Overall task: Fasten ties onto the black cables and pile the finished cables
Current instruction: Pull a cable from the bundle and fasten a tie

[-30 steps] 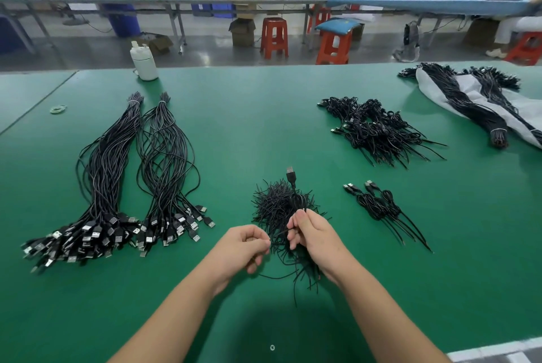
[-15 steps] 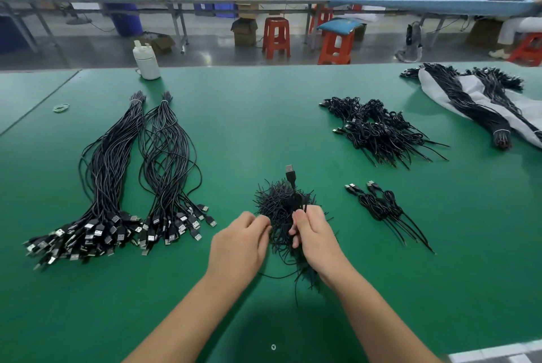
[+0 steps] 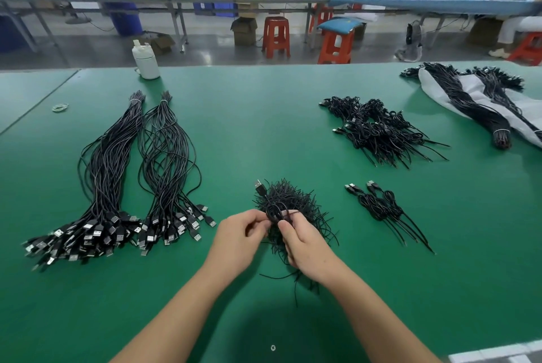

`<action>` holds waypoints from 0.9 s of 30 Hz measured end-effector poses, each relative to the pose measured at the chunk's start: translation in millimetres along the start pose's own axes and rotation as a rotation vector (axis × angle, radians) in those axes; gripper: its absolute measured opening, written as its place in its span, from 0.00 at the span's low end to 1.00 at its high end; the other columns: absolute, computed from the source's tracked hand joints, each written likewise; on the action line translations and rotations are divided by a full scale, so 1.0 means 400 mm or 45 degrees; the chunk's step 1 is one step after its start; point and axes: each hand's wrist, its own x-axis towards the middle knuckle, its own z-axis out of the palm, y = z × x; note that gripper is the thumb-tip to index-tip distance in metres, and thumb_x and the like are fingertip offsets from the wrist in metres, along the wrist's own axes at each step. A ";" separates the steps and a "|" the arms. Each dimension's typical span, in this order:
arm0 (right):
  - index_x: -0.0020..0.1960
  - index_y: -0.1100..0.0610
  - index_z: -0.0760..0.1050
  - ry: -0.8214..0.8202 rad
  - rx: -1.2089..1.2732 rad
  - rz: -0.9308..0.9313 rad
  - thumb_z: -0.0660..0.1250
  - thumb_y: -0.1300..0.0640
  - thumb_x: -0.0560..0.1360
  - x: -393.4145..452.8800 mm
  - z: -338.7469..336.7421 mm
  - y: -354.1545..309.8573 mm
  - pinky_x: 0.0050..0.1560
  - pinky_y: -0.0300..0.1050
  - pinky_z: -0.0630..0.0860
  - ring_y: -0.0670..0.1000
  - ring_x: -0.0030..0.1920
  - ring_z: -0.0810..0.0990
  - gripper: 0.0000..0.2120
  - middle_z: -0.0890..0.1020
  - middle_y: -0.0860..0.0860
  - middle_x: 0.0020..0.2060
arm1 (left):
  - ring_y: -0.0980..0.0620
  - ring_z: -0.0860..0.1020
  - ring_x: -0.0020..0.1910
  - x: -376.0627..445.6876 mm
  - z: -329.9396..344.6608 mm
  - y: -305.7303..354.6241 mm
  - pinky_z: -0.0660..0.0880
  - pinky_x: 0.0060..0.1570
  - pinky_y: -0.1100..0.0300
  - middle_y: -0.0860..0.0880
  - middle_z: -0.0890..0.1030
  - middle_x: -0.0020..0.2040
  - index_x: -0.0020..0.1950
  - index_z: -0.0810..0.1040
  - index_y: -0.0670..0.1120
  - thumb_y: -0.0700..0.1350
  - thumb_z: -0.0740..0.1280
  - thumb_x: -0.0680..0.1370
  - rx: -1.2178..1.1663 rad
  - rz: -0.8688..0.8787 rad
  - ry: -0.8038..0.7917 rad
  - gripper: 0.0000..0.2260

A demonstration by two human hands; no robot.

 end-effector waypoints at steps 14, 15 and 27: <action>0.39 0.53 0.65 -0.169 0.268 0.145 0.55 0.51 0.84 0.009 -0.003 -0.001 0.26 0.45 0.67 0.48 0.25 0.64 0.16 0.68 0.45 0.26 | 0.43 0.77 0.63 -0.015 -0.031 0.023 0.73 0.61 0.52 0.43 0.81 0.57 0.47 0.81 0.42 0.36 0.59 0.78 0.915 1.220 0.167 0.11; 0.40 0.54 0.65 -0.240 0.302 0.156 0.55 0.50 0.84 0.007 -0.005 -0.003 0.27 0.44 0.68 0.48 0.26 0.64 0.16 0.66 0.45 0.27 | 0.44 0.77 0.64 -0.010 -0.036 0.023 0.72 0.63 0.53 0.43 0.81 0.59 0.48 0.81 0.42 0.35 0.58 0.77 0.913 1.239 0.114 0.12; 0.43 0.55 0.66 -0.370 0.439 0.191 0.56 0.50 0.81 -0.014 0.014 -0.022 0.29 0.43 0.69 0.49 0.27 0.62 0.11 0.64 0.46 0.29 | 0.57 0.77 0.42 -0.003 -0.032 0.039 0.69 0.45 0.68 0.58 0.81 0.41 0.43 0.77 0.52 0.40 0.67 0.79 0.260 0.284 0.072 0.08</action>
